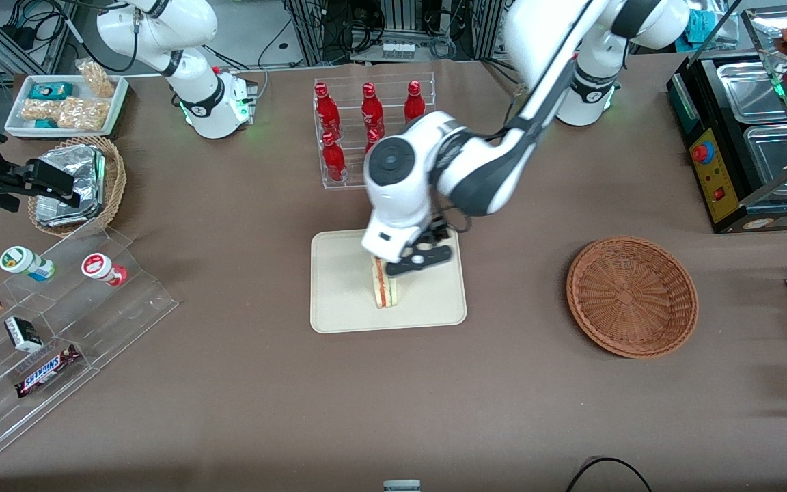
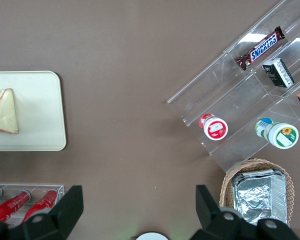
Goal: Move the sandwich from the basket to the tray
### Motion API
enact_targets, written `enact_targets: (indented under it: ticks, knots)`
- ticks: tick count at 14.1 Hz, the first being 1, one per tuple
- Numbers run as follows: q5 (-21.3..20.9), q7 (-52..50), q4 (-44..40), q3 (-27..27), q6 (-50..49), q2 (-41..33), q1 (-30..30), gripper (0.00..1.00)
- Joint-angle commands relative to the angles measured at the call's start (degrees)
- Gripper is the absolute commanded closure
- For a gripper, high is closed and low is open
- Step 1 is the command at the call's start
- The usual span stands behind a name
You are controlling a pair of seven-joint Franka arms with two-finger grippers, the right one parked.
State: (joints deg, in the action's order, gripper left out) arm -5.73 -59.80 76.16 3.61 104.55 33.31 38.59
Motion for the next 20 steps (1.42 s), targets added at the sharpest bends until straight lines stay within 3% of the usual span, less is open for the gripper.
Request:
enact_targets:
  ticks: [1, 8, 16, 20]
  knots:
    - [0.45, 7.73, 8.10, 0.34, 0.13, -5.60, -5.79, 0.00]
    - [2.47, 29.18, 22.62, 0.34, -2.93, -21.42, -19.32, 0.00]
    - [8.18, 52.38, 22.02, 0.52, -13.22, -30.22, -33.21, 0.00]
    - [8.10, 62.51, 17.90, 0.52, -16.91, -32.52, -38.84, 0.00]
